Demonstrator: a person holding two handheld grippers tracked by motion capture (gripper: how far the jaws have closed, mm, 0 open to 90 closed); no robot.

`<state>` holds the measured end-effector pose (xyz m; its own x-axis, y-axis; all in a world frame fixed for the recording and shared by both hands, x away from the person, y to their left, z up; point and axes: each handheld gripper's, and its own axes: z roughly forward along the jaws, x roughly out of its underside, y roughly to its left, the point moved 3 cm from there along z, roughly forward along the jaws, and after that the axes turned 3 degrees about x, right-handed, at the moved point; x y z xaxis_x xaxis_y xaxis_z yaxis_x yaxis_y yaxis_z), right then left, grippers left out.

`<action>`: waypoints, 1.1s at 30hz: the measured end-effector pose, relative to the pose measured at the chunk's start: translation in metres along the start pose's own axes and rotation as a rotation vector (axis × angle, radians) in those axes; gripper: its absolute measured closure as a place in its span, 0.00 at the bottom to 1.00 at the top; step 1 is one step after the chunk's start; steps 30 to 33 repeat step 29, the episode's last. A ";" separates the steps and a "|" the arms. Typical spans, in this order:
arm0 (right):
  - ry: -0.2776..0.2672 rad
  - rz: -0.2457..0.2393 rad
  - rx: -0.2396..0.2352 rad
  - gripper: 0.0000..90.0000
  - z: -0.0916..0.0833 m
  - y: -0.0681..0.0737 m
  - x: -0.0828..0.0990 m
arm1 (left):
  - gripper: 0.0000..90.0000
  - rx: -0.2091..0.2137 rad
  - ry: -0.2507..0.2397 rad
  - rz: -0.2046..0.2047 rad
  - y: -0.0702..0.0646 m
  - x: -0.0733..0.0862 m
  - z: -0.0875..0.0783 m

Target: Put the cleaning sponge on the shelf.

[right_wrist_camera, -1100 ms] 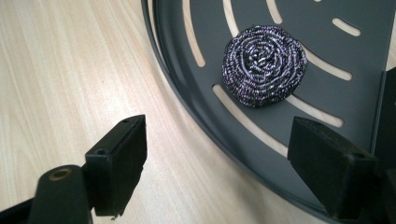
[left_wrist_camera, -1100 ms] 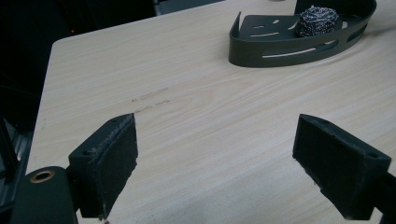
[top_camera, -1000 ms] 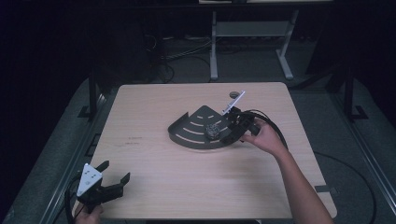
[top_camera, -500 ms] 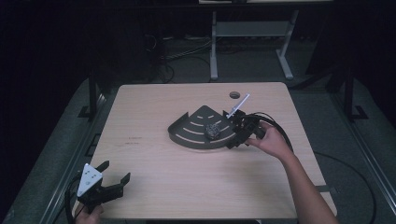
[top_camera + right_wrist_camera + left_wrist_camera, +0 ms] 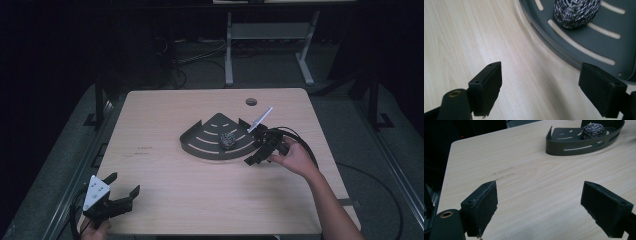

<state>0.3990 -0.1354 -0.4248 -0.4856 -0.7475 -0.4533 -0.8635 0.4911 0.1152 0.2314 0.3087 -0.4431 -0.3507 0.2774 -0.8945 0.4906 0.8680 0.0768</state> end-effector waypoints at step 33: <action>-0.018 0.021 0.017 0.20 -0.003 0.027 0.065 | 0.15 0.003 0.008 0.007 -0.003 0.000 0.002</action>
